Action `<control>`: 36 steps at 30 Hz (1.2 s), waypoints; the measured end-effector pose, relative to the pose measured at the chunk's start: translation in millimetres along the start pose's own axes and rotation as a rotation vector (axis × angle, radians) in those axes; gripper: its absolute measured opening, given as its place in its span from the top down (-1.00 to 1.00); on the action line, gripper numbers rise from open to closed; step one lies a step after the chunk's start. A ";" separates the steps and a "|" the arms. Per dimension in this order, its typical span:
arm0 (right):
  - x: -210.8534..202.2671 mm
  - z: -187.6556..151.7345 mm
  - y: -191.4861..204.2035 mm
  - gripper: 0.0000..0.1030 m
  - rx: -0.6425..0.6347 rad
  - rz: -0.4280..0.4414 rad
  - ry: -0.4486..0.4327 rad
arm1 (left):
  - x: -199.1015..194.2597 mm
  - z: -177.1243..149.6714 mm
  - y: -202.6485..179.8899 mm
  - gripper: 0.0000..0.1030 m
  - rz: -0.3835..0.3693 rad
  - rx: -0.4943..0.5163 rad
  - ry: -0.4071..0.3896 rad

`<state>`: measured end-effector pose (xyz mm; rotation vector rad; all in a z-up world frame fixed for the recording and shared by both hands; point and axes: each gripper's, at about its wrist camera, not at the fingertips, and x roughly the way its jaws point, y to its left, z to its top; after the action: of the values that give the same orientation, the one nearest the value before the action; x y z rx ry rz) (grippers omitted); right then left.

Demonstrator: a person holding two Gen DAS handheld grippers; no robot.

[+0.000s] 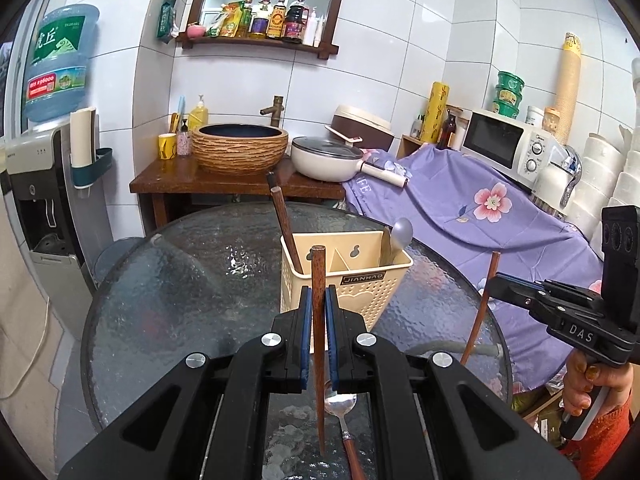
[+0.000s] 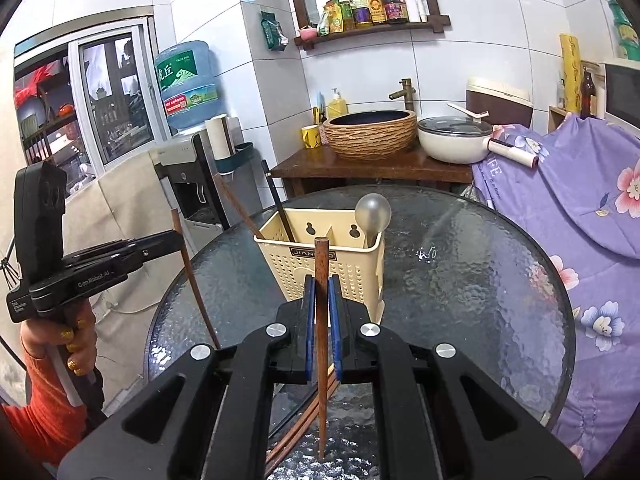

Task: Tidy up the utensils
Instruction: 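Lift both held chopsticks up toward the cream caddy, then lower both chopsticks into the caddy and open both grippers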

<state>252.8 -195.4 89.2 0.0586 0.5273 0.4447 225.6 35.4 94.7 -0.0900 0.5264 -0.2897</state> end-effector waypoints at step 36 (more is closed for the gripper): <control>-26.4 151.1 26.8 0.86 -0.099 0.019 -0.160 | -33.8 132.8 -25.5 0.87 -0.062 0.040 -0.172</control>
<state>297.2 -173.5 236.8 0.0042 0.3470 0.4794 258.7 22.4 229.5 -0.0915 0.3473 -0.3494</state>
